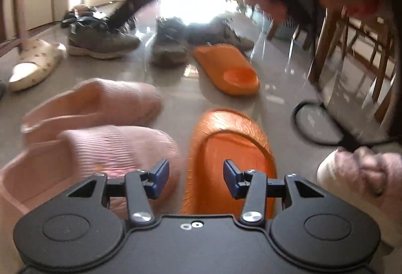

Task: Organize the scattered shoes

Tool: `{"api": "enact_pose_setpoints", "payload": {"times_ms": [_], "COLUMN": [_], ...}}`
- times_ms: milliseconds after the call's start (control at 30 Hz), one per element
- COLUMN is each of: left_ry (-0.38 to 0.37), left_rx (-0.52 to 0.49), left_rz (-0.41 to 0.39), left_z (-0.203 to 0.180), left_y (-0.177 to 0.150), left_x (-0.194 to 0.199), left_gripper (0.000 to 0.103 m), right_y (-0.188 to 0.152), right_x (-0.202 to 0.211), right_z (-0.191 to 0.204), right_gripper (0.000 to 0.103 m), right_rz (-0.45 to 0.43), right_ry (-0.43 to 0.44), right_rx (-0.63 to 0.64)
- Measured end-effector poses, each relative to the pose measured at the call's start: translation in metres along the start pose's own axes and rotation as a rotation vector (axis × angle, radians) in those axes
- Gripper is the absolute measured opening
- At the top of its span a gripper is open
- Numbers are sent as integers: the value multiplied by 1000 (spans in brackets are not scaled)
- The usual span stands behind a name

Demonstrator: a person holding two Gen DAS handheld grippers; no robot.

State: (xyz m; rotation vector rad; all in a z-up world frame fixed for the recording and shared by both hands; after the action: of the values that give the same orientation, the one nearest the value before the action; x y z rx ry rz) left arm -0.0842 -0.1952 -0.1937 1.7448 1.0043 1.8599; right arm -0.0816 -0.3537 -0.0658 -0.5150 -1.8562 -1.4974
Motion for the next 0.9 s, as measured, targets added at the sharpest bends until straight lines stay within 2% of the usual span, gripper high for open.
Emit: {"api": "enact_pose_setpoints", "payload": {"times_ms": [33, 67, 133, 233, 367, 467, 600, 700, 800, 833, 900], "left_ry": [-18, -26, -31, -84, -186, -219, -173, -92, 47, 96, 150], "left_rx": [2, -2, -50, -116, -290, -303, -329, -277, -185, -118, 20], "left_rz": [8, 13, 11, 22, 49, 76, 113, 146, 172, 181, 190], "left_z": [-2, -3, -6, -12, -30, -25, -15, 1, 24, 34, 47], "left_y": [0, 1, 6, 11, -4, -22, -44, -60, -79, -86, -96], "left_x": [-7, -13, -22, -28, -11, 10, 37, 63, 88, 98, 117], "left_gripper": [26, 17, 13, 6, 7, 7, 7, 8, 16, 18, 19], "right_y": [-5, -9, -19, -34, -39, -33, -22, -11, -1, 1, 4], "right_x": [4, 8, 14, 22, 27, 25, 11, -1, -12, -15, -21], "right_z": [-4, -8, -18, -34, -38, -31, -15, 6, 38, 47, 62], "right_gripper": [50, 50, 50, 50, 50, 50, 50, 50, 50, 50, 50], "right_rz": [7, 14, 27, 53, 51, 37, 36, 35, 21, 17, 14], "right_ry": [-13, -26, -49, -75, -88, -76, -27, 37, 111, 141, 191], "right_rx": [-9, -20, -70, -151, -200, -197, -181, -131, -29, -9, 21]}}
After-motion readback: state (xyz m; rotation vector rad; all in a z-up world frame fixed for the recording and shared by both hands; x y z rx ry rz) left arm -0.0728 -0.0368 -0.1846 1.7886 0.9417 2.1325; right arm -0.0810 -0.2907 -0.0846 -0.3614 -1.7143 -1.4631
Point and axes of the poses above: each gripper's, at about its wrist camera, not at the fingertips, and x roughly against the way its jaws point, z to its left, y to its top, the point moved 2 cm from there along -x, roughly the way its jaws point, and after that the axes turned 6 degrees about y, right-handed, at the moved point
